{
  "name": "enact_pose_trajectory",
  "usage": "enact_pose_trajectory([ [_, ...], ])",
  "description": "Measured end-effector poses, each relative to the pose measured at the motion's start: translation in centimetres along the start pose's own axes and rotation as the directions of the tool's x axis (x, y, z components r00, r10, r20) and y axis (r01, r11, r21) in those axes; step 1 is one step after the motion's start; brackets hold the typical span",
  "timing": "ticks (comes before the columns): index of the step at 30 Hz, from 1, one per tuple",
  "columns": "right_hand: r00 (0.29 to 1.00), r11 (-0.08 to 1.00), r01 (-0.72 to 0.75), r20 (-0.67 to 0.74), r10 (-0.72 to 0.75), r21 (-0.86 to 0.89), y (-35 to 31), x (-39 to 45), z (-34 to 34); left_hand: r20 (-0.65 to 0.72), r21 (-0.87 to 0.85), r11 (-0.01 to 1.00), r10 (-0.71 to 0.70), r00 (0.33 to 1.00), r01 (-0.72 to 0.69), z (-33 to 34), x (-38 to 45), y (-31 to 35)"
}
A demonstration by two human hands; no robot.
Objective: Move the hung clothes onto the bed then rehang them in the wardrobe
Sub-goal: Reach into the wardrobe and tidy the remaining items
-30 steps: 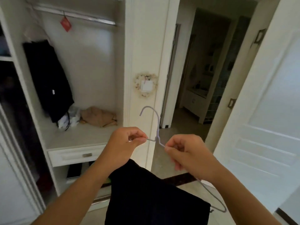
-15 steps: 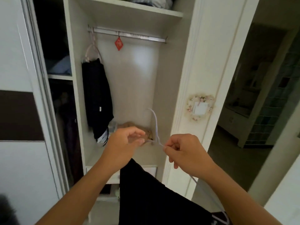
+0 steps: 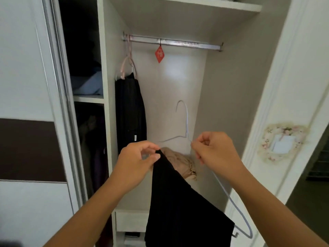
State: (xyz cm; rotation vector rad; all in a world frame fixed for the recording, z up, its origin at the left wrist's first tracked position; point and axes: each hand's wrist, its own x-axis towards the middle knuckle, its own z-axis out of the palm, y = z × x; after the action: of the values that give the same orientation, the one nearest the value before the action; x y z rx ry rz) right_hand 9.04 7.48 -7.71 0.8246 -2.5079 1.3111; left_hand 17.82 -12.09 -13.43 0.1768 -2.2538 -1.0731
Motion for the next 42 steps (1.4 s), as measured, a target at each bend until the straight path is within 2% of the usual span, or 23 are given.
enact_pose_trajectory([
  [7, 0.997, 0.982, 0.020, -0.074, -0.007, 0.186, -0.5, 12.1, 3.4, -0.077, 0.096, 0.995, 0.037, 0.996, -0.029, -0.1, 9.6, -2.8],
  [15, 0.993, 0.981, 0.056, -0.112, -0.036, 0.184, -2.0, 25.2, 8.0, -0.191, 0.195, 0.981, 0.058, 0.980, -0.020, -1.8, 20.0, -5.2],
  [19, 0.984, 0.990, 0.063, -0.171, -0.041, 0.125, -3.6, 30.4, 9.3, -0.201, 0.262, 0.965, 0.081, 0.976, -0.026, -3.0, 24.8, -6.3],
  [22, 0.973, 0.986, 0.052, -0.230, -0.014, 0.158, -5.1, 33.7, 9.5, -0.194, 0.296, 0.954, 0.096, 0.976, -0.035, -3.8, 27.8, -7.3],
  [29, 0.959, 0.993, 0.050, -0.281, -0.018, 0.107, -8.0, 38.8, 11.2, -0.111, 0.305, 0.952, 0.036, 0.993, 0.000, -4.8, 31.8, -8.9],
  [37, 0.946, 0.993, 0.096, -0.317, -0.072, 0.063, -12.3, 44.6, 15.1, -0.140, 0.313, 0.949, 0.086, 0.986, -0.038, -5.6, 33.0, -9.5],
  [42, 0.941, 0.985, 0.147, -0.319, -0.110, 0.095, -14.5, 47.7, 15.9, -0.207, 0.310, 0.949, 0.122, 0.971, -0.053, -6.0, 33.7, -9.6],
])
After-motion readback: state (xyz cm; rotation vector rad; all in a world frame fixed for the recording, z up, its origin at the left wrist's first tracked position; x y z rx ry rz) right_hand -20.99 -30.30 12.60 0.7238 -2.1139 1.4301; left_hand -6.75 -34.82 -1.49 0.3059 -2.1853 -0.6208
